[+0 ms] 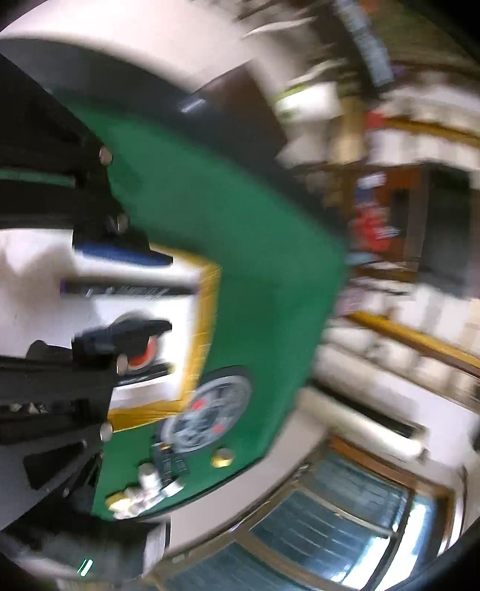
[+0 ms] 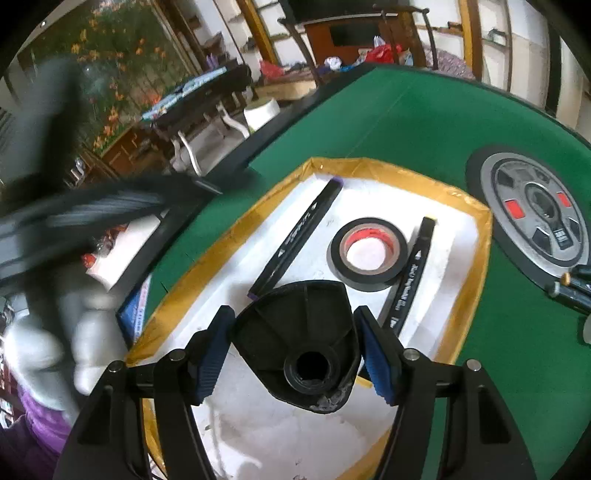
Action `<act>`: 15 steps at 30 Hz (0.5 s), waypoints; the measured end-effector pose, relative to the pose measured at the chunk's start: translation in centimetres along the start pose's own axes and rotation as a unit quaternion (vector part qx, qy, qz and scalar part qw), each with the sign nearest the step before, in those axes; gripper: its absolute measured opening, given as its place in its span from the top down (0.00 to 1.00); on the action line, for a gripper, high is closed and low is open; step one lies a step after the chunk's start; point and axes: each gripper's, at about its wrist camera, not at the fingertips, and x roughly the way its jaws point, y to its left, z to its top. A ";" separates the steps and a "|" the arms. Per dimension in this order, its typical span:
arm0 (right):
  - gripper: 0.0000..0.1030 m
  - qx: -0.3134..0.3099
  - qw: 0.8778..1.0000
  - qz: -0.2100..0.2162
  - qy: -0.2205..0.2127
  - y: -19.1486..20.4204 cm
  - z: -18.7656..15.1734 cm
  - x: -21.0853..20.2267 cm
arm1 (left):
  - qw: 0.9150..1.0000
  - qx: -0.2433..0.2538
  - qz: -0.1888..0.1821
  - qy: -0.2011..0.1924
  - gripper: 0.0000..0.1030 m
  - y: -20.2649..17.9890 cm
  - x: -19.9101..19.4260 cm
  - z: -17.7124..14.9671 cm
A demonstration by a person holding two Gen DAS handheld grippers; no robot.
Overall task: Organize rigid objects
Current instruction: 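Release the purple-capped marker into the tray with the left tool while the right tool carries the black part, then lower the black fan-shaped part into the tray and open the right tool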
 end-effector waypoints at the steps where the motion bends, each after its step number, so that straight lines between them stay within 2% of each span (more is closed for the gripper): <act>1: 0.36 -0.004 1.000 -0.001 0.008 0.2 0.2 0.5 | 0.998 0.013 0.028 -0.048 0.44 -0.2 -2.1 -0.3; 3: 0.36 -0.007 1.000 -0.004 0.017 0.3 0.5 1.3 | 0.984 0.031 0.085 -0.152 0.28 -0.8 -6.2 -1.4; 4: 0.36 -0.009 1.000 -0.007 0.021 0.4 0.7 1.6 | 0.978 0.033 0.101 -0.181 0.24 -0.9 -7.4 -1.7; 5: 0.36 -0.011 1.000 -0.009 0.026 0.5 0.9 2.0 | 0.967 0.036 0.126 -0.219 0.23 -1.1 -8.8 -2.4; 7: 0.36 -0.014 0.999 -0.010 0.033 0.8 1.0 2.8 | 0.948 0.040 0.167 -0.269 0.20 -1.3 -10.8 -3.4; 11: 0.36 -0.021 0.999 -0.015 0.036 1.3 1.4 2.7 | 0.919 0.050 0.223 -0.322 0.16 -1.3 -12.6 -4.7; 15: 0.36 -0.022 0.999 -0.011 0.032 1.4 1.0 2.2 | 0.904 0.061 0.252 -0.340 0.16 -1.1 -13.2 -5.3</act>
